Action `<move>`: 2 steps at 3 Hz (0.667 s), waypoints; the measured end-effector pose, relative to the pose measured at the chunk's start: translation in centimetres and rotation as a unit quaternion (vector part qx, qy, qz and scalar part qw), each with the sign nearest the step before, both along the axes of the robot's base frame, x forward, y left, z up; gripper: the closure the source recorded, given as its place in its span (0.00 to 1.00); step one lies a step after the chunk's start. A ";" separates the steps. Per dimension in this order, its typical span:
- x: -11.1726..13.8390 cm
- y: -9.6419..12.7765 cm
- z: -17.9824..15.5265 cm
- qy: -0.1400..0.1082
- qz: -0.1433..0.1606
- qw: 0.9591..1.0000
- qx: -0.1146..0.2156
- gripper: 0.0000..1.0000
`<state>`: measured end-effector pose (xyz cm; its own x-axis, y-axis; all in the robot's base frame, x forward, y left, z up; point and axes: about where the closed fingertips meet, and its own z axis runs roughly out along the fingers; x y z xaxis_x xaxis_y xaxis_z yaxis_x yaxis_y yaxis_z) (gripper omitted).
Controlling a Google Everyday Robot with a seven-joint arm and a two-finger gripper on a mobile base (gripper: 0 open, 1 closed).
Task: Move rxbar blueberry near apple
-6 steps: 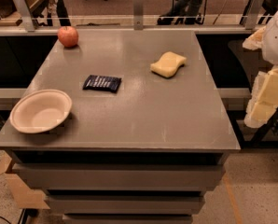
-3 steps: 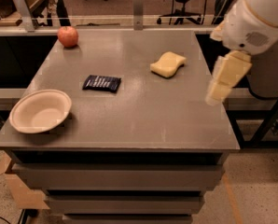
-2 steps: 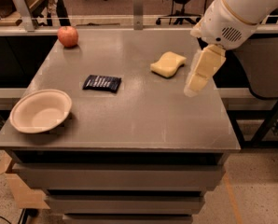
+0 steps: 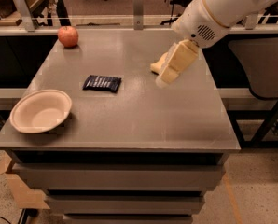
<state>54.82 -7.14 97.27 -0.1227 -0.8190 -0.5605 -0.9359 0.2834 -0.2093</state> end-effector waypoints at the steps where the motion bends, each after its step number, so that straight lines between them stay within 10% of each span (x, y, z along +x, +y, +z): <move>1: -0.1 0.0 0.0 0.001 0.001 1.000 -0.001 0.00; 2: 2.0 3.1 -2.1 0.014 0.025 1.000 0.011 0.00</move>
Offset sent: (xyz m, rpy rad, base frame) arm 0.0538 0.0749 -0.0550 0.0589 0.0703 0.1202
